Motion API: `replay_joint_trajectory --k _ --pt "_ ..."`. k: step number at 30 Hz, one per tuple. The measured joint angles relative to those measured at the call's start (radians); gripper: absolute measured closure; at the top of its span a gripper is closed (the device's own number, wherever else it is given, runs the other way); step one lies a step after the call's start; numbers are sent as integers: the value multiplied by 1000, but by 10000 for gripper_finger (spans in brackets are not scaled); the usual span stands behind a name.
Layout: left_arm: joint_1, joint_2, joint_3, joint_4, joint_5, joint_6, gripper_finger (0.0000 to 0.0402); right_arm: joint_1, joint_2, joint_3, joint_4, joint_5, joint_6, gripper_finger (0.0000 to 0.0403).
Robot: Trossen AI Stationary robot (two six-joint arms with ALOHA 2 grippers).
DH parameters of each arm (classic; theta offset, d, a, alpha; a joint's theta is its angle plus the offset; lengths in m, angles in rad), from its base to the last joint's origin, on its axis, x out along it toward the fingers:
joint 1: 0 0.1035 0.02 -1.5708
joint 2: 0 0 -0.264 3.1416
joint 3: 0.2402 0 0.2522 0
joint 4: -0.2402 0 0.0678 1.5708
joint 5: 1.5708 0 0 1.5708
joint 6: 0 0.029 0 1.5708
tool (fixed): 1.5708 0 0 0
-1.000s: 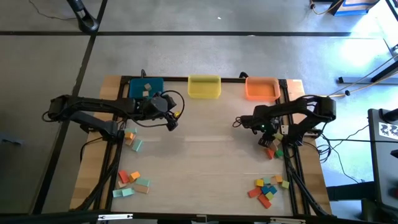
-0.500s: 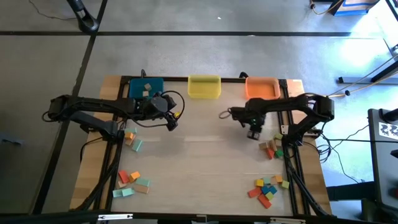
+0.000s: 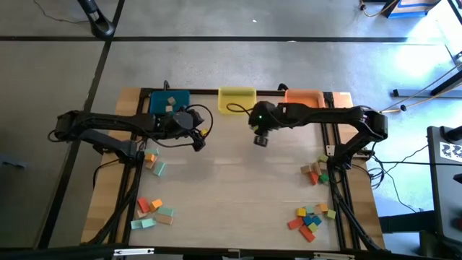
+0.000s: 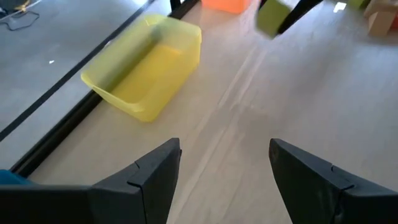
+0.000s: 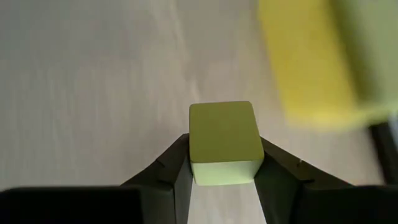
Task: Sort blocks by size
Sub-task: Put the light green square block into the blue bin
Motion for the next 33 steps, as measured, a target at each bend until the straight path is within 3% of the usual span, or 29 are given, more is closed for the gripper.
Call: replay_joint_trajectory --k 7,16,23,28,33 --pt "2 -77 0 0 -7 -4 169 0 7 0 306 -13 -112 261" --pt "3 -88 -1 30 -7 -28 169 10 7 0 475 -136 -226 262" --pt "29 -89 -119 402 204 -60 169 81 7 0 580 -160 -360 264" --pt "53 -88 -201 593 264 -153 169 141 7 -1 624 -99 -438 264" --pt "60 -88 -249 677 275 -233 169 184 7 -1 665 -52 -508 264"
